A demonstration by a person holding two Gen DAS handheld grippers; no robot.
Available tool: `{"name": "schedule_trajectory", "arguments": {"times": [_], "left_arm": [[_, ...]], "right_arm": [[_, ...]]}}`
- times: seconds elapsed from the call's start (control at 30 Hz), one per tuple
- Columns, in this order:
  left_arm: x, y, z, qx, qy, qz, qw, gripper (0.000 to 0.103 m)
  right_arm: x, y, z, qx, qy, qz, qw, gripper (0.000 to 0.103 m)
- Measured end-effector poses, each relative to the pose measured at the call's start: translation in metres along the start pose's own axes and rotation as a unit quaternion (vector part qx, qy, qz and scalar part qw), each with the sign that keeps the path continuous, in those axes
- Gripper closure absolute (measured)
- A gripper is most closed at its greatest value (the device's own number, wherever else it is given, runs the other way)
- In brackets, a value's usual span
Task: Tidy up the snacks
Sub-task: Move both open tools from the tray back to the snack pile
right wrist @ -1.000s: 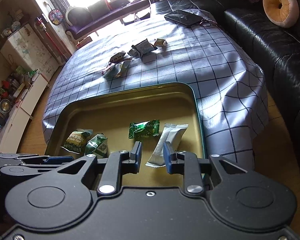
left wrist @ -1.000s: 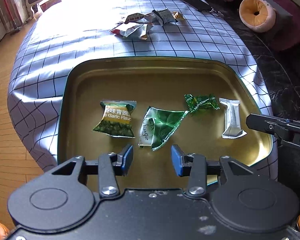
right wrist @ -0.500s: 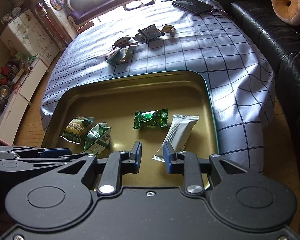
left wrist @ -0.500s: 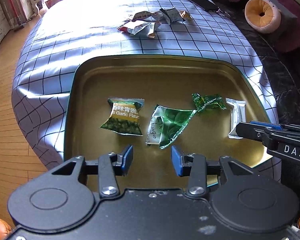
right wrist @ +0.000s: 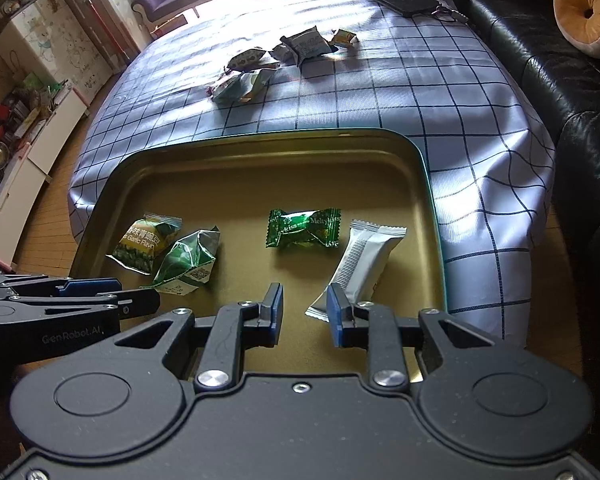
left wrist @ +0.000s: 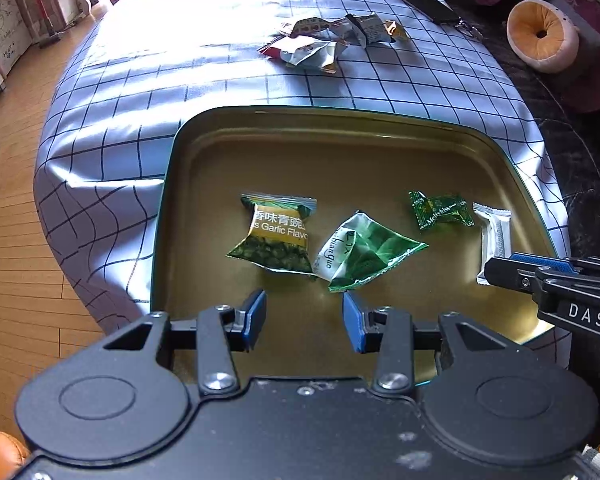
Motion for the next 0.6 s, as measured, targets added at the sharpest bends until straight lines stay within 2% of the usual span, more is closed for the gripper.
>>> {"name": "schedule_trajectory", "arguments": {"times": [0.6], "left_arm": [[-0.004,-0.012,-0.011,0.018,-0.008,-0.018,0.9996,0.06]], "right_arm": [[-0.008,-0.013,-0.002,0.003,0.013,-0.03,0.999,0.066]]}}
Point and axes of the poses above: each gripper's, at about its wrist camera, not at the fingertips, and x roughly against the way its jaws point, z to its right, y to its underside, the point moved 1 cm from there along -x, roughly the way its jaws point, and after that the axes turned 4 degrees about -y, right-handed, at the moved point
